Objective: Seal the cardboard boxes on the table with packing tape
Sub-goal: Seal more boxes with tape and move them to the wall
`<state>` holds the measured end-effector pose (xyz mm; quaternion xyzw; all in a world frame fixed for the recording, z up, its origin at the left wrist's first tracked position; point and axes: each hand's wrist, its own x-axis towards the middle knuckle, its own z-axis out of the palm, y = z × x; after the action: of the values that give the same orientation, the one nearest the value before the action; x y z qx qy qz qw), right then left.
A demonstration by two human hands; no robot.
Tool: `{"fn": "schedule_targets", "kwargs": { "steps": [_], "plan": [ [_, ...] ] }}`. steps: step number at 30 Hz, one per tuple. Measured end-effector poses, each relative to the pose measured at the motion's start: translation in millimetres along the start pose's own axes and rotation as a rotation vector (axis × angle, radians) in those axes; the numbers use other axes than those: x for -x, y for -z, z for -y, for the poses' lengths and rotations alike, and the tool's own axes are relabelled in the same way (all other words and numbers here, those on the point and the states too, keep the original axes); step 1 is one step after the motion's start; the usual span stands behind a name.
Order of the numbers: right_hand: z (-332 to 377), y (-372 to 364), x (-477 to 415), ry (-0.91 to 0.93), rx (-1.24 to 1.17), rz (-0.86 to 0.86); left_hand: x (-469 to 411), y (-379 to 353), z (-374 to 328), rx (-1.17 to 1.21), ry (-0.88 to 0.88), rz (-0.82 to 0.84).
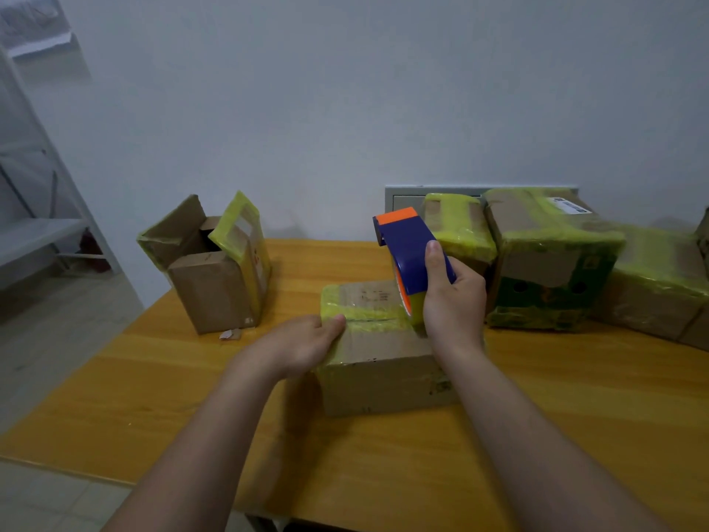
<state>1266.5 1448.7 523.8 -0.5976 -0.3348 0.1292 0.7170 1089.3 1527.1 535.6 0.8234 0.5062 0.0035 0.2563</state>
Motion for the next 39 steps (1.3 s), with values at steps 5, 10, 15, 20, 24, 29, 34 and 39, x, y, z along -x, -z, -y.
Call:
{"fn": "schedule_targets", "kwargs": {
  "steps": [5,10,15,20,24,29,34,39],
  "plan": [
    [-1,1,-2,0.003,-0.007,-0.001,-29,1,0,-0.277,-0.03,-0.361],
    [-4,0,-5,0.013,0.013,-0.01,-44,-3,18,0.094,-0.181,-0.313],
    [-3,0,-4,0.01,0.009,-0.025,-61,4,12,-0.01,-0.069,-0.362],
    [-2,0,-5,0.01,0.014,-0.03,-75,-5,15,0.333,-0.187,-0.352],
    [-4,-1,-6,0.02,0.014,-0.025,-82,0,18,0.299,-0.146,-0.347],
    [-2,0,-5,0.017,0.02,-0.035,-84,5,9,0.237,-0.073,-0.326],
    [0,0,-3,-0.004,0.016,-0.036,-59,17,-17,-0.322,0.01,-0.456],
    [14,7,-3,-0.149,-0.134,-0.066,13,0,-46,-0.168,-0.374,-0.401]
  ]
}}
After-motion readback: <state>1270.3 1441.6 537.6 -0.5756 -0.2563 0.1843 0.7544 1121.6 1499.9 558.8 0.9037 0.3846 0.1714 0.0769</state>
